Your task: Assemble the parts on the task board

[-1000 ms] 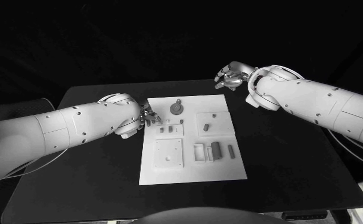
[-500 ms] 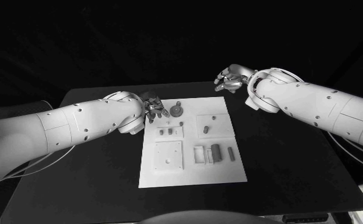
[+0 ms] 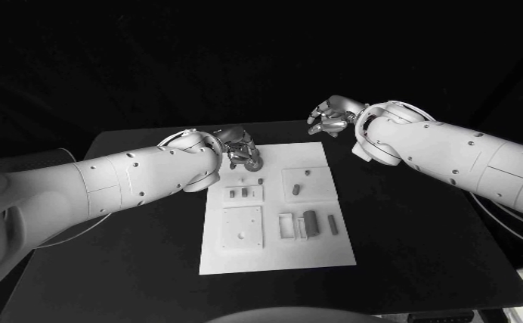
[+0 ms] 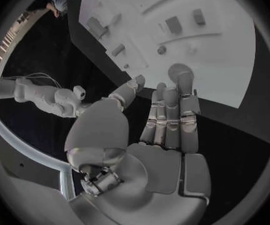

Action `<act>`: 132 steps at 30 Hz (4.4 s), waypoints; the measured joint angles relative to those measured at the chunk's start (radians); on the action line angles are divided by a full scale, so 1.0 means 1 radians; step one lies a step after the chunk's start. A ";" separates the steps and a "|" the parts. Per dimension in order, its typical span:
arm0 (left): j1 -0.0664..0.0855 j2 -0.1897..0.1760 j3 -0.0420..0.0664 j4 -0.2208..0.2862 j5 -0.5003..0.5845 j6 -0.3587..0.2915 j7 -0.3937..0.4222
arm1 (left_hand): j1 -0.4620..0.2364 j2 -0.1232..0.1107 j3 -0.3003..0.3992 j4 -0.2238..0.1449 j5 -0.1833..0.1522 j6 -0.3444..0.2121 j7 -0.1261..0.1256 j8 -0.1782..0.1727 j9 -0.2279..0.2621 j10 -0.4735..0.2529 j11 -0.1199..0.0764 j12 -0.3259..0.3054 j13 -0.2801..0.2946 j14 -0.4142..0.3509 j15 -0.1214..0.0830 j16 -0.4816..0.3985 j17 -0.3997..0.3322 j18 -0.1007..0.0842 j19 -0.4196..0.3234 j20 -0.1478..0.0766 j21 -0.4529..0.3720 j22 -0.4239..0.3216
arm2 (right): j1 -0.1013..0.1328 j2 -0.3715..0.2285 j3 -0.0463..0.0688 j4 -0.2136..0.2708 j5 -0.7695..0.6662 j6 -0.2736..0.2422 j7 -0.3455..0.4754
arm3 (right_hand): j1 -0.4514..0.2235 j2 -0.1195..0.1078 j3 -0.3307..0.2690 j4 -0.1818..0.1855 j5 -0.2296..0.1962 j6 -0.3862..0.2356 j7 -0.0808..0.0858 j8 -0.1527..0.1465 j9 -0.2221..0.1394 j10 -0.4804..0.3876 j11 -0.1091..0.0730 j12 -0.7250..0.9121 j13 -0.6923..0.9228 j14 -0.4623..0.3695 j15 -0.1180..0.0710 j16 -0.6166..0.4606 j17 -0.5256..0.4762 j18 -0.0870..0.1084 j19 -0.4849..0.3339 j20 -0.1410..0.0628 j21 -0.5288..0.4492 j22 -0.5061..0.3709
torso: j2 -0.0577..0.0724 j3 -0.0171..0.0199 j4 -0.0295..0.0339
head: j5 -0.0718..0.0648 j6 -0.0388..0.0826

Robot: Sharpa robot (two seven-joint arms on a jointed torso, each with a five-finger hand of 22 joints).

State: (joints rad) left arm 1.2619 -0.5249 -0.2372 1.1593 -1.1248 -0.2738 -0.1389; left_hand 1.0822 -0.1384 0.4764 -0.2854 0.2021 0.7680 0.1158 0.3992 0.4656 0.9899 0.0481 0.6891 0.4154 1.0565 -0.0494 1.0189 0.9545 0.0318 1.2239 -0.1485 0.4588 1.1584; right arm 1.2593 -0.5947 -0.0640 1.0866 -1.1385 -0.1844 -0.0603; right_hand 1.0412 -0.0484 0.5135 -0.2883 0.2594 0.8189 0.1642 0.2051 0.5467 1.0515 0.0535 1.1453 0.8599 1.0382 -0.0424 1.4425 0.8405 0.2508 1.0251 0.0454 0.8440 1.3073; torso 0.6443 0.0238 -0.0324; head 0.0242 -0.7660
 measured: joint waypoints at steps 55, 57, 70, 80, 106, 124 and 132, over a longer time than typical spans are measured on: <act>-0.047 0.108 -0.001 -0.185 -0.394 0.071 0.246 | 0.048 0.014 -0.075 0.001 -0.009 0.073 -0.062 -0.063 -0.051 0.155 -0.105 0.476 0.406 0.353 -0.114 0.440 0.353 0.027 0.241 -0.112 0.366 0.149 | 0.000 -0.007 0.000 0.007 0.001 0.000 0.001 | -0.004 0.004 0.000 0.000 0.000 0.002 -0.002 0.000 -0.001 -0.002 0.002 0.000 -0.001 0.003 0.000 0.000 -0.001 0.000 0.000 0.000 0.000 0.000 | 0.002 0.0007 -0.0002 | -0.031 -0.019; -0.050 0.110 -0.001 -0.188 -0.394 0.071 0.247 | 0.048 0.014 -0.075 0.001 -0.009 0.073 -0.062 -0.066 -0.051 0.150 -0.103 0.468 0.406 0.344 -0.113 0.431 0.344 0.026 0.241 -0.112 0.366 0.149 | 0.000 -0.007 0.000 0.007 0.001 0.000 0.001 | -0.004 0.004 0.000 0.000 0.000 0.002 -0.002 0.000 -0.001 -0.002 0.002 0.000 -0.001 0.003 0.000 0.000 -0.001 0.000 0.000 0.000 0.000 0.000 | 0.002 0.0006 0.0000 | -0.030 -0.019; -0.069 0.125 -0.001 -0.222 -0.394 0.073 0.256 | 0.048 0.014 -0.065 0.002 -0.009 0.070 -0.059 -0.068 -0.052 0.118 -0.107 0.433 0.406 0.244 -0.100 0.349 0.228 0.021 0.203 -0.096 0.348 0.149 | 0.000 -0.008 0.000 0.010 0.001 0.000 0.001 | -0.004 0.004 0.000 0.000 0.000 0.002 -0.002 0.000 -0.001 -0.002 0.002 0.000 -0.001 0.003 0.001 0.000 -0.001 0.000 0.003 -0.002 0.000 0.000 | 0.001 -0.0006 0.0003 | -0.029 -0.023; -0.086 0.140 -0.001 -0.255 -0.394 0.072 0.260 | 0.048 0.013 -0.059 0.001 -0.009 0.070 -0.059 -0.081 -0.056 0.113 -0.112 0.418 0.406 0.201 -0.091 0.314 0.181 0.020 0.185 -0.089 0.334 0.149 | 0.000 -0.008 0.000 0.012 0.001 0.000 0.001 | -0.004 0.004 0.000 0.000 0.000 0.002 -0.002 0.000 -0.001 0.000 0.000 0.000 0.000 0.002 0.000 0.000 -0.002 0.000 0.003 -0.002 0.000 0.000 | 0.001 -0.0004 -0.0001 | -0.029 -0.025; -0.102 0.160 0.000 -0.282 -0.387 0.072 0.272 | 0.049 0.084 -0.031 0.015 -0.009 0.070 -0.059 -0.081 -0.058 0.113 -0.112 0.418 0.410 0.194 -0.086 0.313 0.181 0.020 0.182 -0.085 0.327 0.149 | 0.000 -0.005 0.000 0.013 0.001 0.000 0.001 | -0.004 0.004 0.000 0.000 0.004 0.002 -0.002 0.000 -0.001 0.002 0.001 0.000 -0.001 0.003 -0.003 0.000 -0.001 0.000 0.002 -0.002 0.000 0.000 | 0.000 0.0007 0.0001 | -0.032 -0.034; -0.104 0.164 0.000 -0.293 -0.385 0.075 0.274 | 0.052 0.107 -0.002 0.022 -0.023 0.073 -0.062 -0.086 -0.062 0.114 -0.110 0.418 0.414 0.190 -0.083 0.313 0.184 0.020 0.178 -0.082 0.327 0.149 | 0.000 -0.005 0.000 0.014 0.001 0.000 0.001 | -0.004 0.004 0.000 0.000 0.004 0.002 -0.002 0.000 -0.001 0.003 0.000 0.004 -0.001 0.005 -0.002 0.000 -0.001 0.000 0.002 -0.002 0.000 0.000 | 0.000 -0.0004 0.0006 | -0.035 -0.037; -0.105 0.168 0.000 -0.301 -0.385 0.076 0.274 | 0.052 0.107 0.000 0.019 -0.025 0.073 -0.062 -0.086 -0.063 0.114 -0.110 0.418 0.415 0.190 -0.083 0.313 0.186 0.020 0.177 -0.080 0.327 0.149 | 0.000 -0.004 0.000 0.014 0.001 0.000 0.001 | -0.004 0.004 0.000 0.000 0.004 0.002 -0.002 0.000 -0.001 0.003 0.000 0.004 -0.001 0.005 -0.001 0.000 -0.001 0.000 0.002 -0.002 0.000 0.000 | 0.000 -0.0001 0.0006 | -0.035 -0.037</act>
State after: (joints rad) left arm 1.1574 -0.3566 -0.2377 0.8582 -1.5097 -0.1977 0.1347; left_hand 1.1342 -0.0314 0.4768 -0.2662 0.1775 0.8412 0.0540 0.3129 0.4023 1.1044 -0.0622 1.1073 0.8303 1.2470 -0.1319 1.3321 1.1406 0.0519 1.4007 -0.2286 0.7856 1.3075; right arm 1.2596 -0.5985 -0.0637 1.1006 -1.1376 -0.1847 -0.0591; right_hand 1.0374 -0.0446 0.5135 -0.2883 0.2634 0.8210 0.1622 0.2051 0.5460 1.0549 0.0533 1.1492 0.8588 1.0429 -0.0438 1.4425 0.8391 0.2508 1.0273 0.0437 0.8440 1.3073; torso 0.6438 0.0237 -0.0318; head -0.0113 -0.8032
